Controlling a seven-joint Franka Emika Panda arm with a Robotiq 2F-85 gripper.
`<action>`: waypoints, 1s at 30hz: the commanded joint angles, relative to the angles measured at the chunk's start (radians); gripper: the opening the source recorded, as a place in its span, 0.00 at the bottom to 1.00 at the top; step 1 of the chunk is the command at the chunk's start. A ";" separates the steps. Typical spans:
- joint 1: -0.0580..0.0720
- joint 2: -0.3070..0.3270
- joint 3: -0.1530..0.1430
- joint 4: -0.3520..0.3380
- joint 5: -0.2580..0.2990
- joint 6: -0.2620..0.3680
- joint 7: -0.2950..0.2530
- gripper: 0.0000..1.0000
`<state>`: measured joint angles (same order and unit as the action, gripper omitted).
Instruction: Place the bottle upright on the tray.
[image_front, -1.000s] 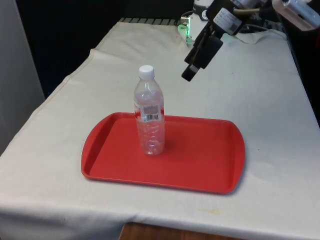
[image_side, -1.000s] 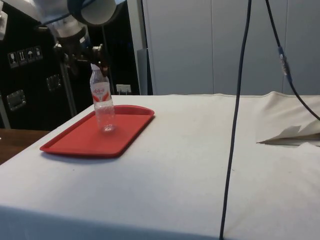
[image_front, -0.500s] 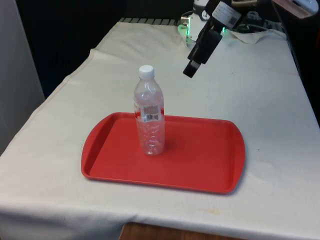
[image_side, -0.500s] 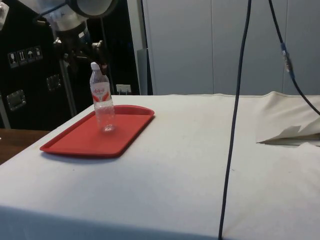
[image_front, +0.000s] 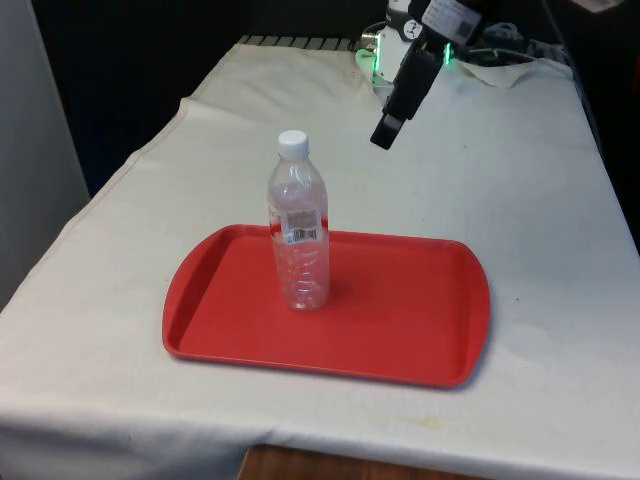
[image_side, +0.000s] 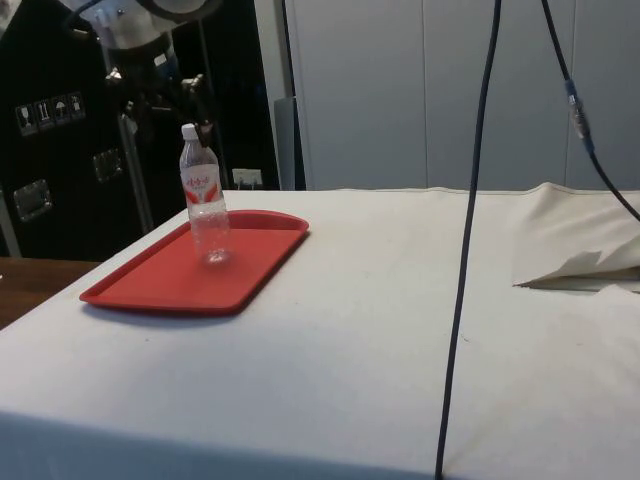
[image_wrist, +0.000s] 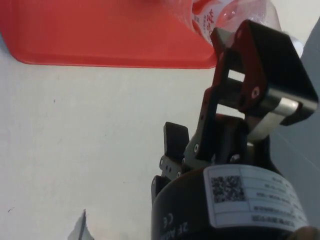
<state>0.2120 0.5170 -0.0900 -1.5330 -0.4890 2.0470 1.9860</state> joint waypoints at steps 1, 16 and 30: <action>-0.009 -0.006 0.007 -0.002 0.022 0.006 -0.010 1.00; -0.017 -0.023 0.004 0.005 0.098 0.001 -0.026 1.00; -0.020 -0.042 -0.005 0.006 0.156 -0.016 -0.025 1.00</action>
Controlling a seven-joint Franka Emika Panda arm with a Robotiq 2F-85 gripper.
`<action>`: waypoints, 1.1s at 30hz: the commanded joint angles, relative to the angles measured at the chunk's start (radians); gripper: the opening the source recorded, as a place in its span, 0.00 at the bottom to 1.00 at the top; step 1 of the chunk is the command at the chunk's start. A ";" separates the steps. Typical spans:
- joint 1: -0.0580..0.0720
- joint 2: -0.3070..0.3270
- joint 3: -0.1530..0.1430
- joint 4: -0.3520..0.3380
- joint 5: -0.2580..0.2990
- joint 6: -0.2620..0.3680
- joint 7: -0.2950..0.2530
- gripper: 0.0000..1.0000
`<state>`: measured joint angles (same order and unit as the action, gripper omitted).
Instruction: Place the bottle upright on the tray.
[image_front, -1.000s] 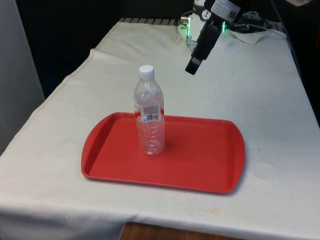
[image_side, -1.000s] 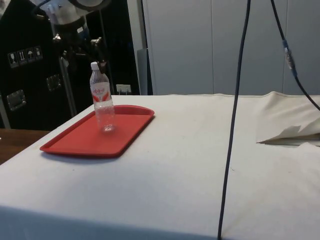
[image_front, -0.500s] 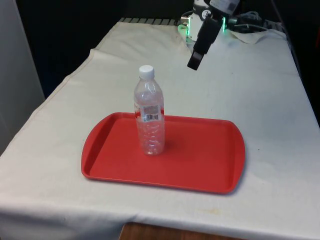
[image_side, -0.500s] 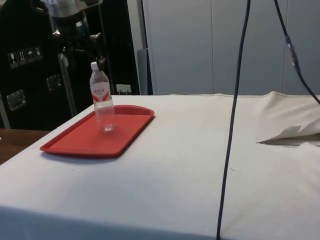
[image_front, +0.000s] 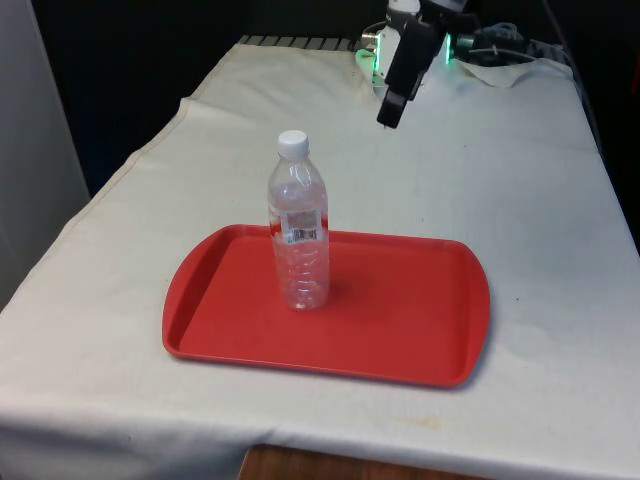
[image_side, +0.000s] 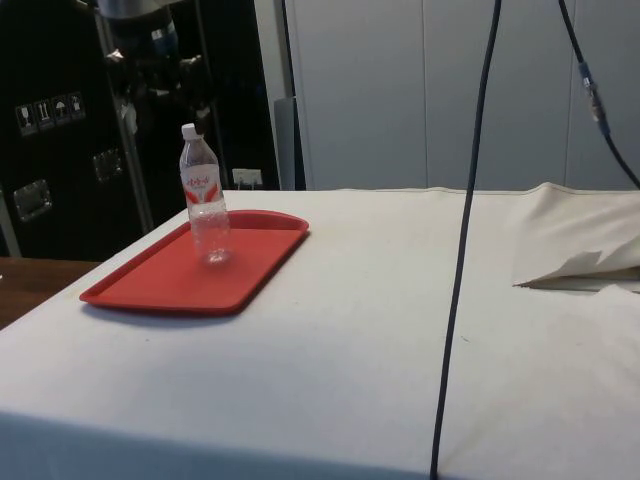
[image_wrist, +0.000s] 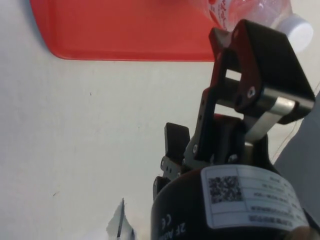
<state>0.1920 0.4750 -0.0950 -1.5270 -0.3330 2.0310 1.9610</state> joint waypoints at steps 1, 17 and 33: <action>-0.008 -0.013 0.006 -0.012 0.021 0.013 -0.008 1.00; -0.010 -0.098 0.001 -0.109 0.064 0.034 -0.009 1.00; -0.009 -0.205 -0.006 -0.250 0.079 0.075 -0.006 1.00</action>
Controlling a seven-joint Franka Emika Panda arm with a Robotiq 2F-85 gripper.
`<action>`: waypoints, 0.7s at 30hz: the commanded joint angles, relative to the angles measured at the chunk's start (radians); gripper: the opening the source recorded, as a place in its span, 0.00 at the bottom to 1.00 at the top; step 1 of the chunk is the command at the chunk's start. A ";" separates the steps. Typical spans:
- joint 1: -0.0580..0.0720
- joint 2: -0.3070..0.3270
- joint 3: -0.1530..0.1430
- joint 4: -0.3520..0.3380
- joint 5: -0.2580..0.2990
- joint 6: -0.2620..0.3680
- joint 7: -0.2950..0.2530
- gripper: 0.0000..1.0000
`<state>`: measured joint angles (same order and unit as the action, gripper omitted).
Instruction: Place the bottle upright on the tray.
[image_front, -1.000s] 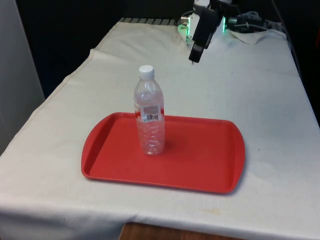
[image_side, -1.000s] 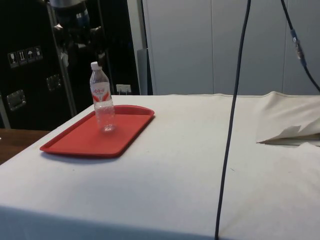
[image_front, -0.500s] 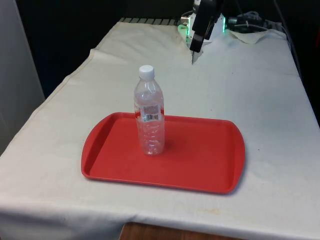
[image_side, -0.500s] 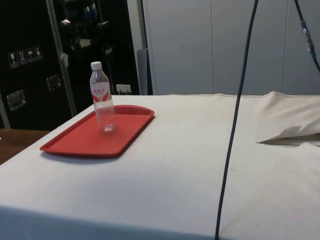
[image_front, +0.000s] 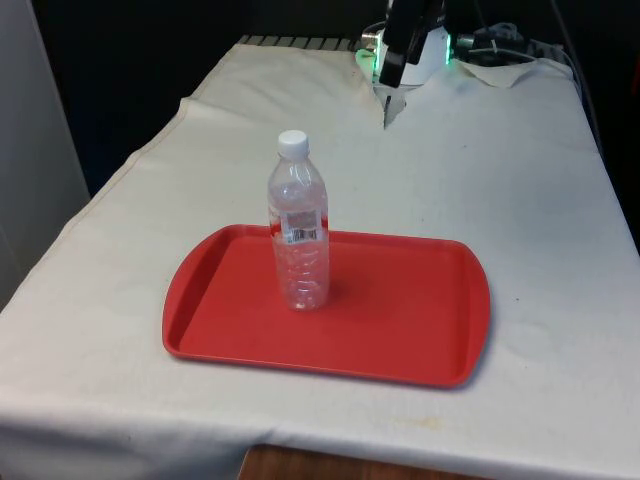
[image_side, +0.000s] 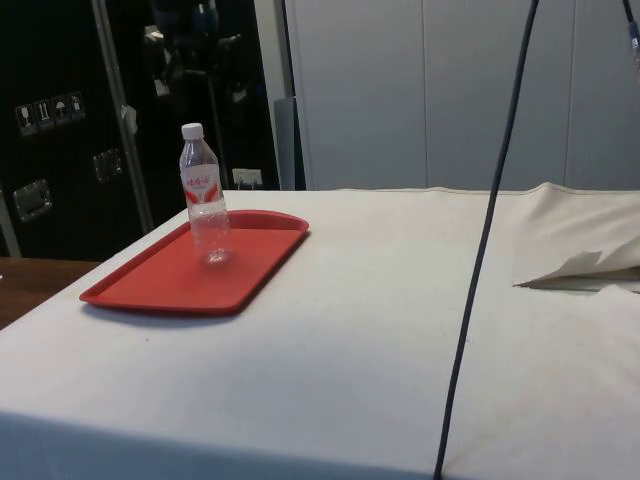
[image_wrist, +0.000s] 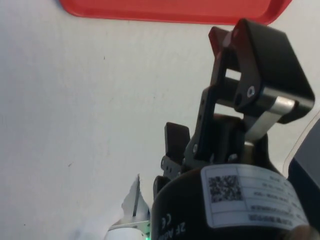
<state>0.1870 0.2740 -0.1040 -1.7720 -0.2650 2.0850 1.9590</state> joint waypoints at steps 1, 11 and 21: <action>-0.004 -0.017 0.002 -0.021 0.013 0.026 -0.005 1.00; -0.007 -0.068 -0.008 -0.087 0.031 0.051 -0.015 1.00; -0.011 -0.078 -0.045 -0.099 0.079 0.056 -0.068 1.00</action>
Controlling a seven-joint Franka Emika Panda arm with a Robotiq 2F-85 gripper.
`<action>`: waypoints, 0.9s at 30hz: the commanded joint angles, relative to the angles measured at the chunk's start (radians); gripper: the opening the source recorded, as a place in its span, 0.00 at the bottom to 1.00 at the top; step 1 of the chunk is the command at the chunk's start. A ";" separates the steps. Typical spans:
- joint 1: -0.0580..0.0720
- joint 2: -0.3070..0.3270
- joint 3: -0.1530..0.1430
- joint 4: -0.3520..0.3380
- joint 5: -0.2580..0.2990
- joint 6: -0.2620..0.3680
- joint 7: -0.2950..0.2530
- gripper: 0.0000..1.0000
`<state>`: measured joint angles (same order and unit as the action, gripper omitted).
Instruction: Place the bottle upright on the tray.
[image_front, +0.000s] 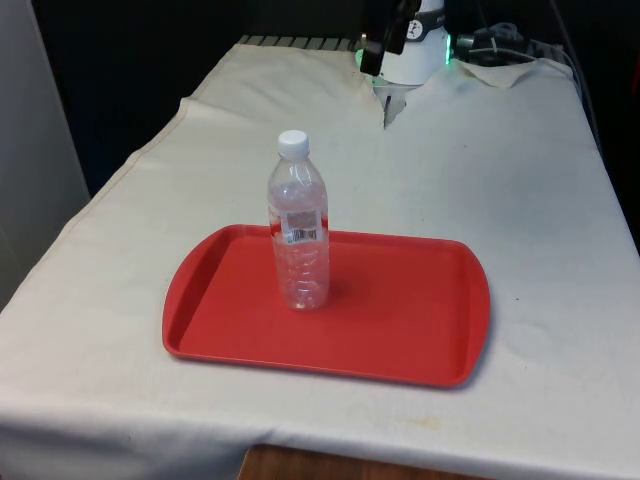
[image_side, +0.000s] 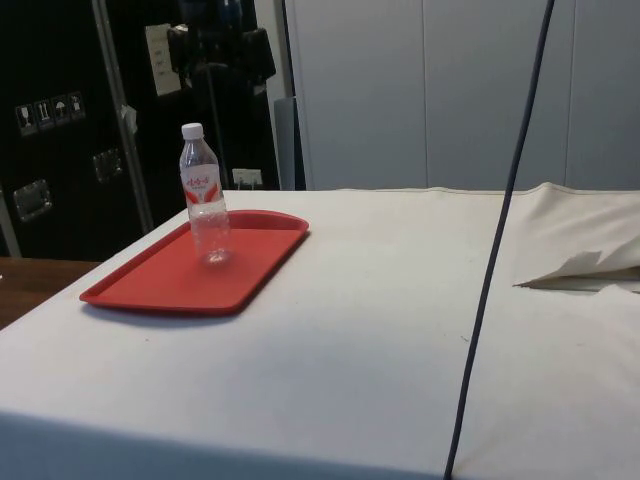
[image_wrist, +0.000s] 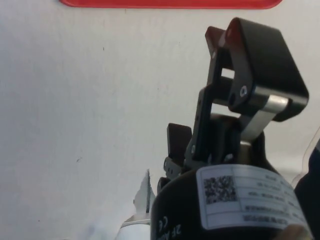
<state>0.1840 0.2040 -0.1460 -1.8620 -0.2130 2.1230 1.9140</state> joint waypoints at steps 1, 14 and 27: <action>0.000 0.000 -0.005 0.000 0.005 0.000 -0.006 1.00; -0.009 -0.009 -0.064 -0.008 0.106 0.012 -0.109 1.00; -0.006 -0.054 -0.103 -0.035 0.159 -0.008 -0.159 1.00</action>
<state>0.1830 0.1540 -0.2530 -1.8930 -0.0680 2.1020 1.7670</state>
